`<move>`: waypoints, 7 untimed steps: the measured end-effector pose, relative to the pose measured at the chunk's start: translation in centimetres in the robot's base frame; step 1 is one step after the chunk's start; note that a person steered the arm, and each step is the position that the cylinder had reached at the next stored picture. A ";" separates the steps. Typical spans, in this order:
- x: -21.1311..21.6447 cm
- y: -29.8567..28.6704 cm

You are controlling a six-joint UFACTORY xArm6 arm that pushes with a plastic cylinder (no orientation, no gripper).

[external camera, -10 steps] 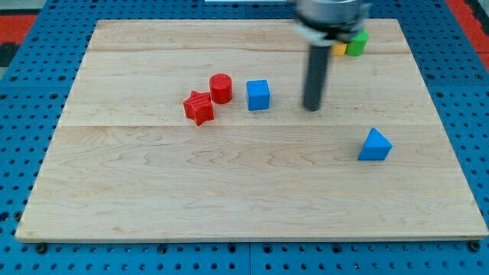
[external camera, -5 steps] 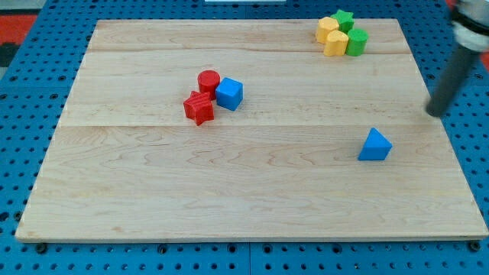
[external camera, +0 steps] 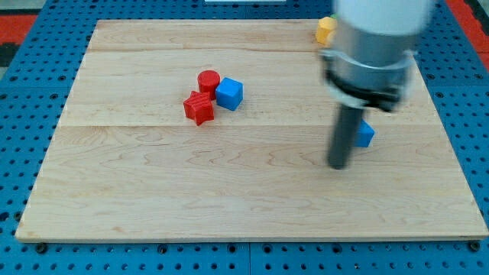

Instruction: Push the blue blocks into the red blocks

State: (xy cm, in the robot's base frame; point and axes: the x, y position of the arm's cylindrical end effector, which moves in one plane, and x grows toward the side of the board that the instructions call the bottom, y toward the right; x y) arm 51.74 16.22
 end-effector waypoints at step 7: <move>-10.1 -18.0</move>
State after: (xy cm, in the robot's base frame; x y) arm 41.63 -1.76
